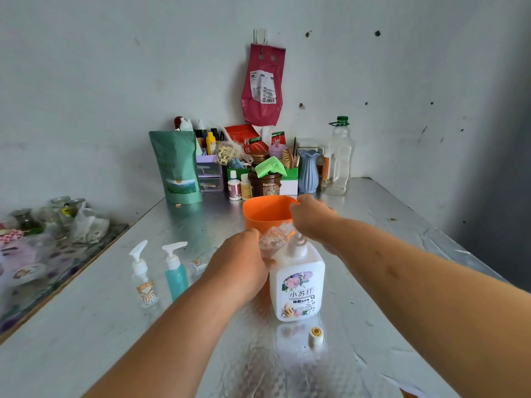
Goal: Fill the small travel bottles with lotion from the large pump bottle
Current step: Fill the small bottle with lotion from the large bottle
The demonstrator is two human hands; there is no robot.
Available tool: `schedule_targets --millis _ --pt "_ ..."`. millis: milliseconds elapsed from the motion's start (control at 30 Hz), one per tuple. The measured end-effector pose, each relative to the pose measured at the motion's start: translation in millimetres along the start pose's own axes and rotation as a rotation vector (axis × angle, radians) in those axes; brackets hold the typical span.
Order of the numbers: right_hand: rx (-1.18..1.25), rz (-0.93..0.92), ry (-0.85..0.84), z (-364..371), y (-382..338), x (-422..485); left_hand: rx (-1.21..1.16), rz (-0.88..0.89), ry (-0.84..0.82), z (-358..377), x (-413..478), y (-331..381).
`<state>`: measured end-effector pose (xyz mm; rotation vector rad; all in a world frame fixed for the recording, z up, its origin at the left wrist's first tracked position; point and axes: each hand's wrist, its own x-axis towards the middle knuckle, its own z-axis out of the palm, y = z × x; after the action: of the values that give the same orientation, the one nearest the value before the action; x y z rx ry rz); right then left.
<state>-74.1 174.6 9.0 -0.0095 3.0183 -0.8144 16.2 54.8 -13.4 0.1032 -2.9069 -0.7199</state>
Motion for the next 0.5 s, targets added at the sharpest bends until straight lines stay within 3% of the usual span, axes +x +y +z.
schedule_targets --millis 200,500 --pt "-0.053 -0.056 -0.011 -1.9 1.8 -4.1 -0.002 -0.007 -0.004 1.7 3.1 -0.3" --pt "0.08 -0.008 0.001 13.7 8.6 -1.3 -0.016 -0.018 -0.017 11.8 6.6 -7.9"
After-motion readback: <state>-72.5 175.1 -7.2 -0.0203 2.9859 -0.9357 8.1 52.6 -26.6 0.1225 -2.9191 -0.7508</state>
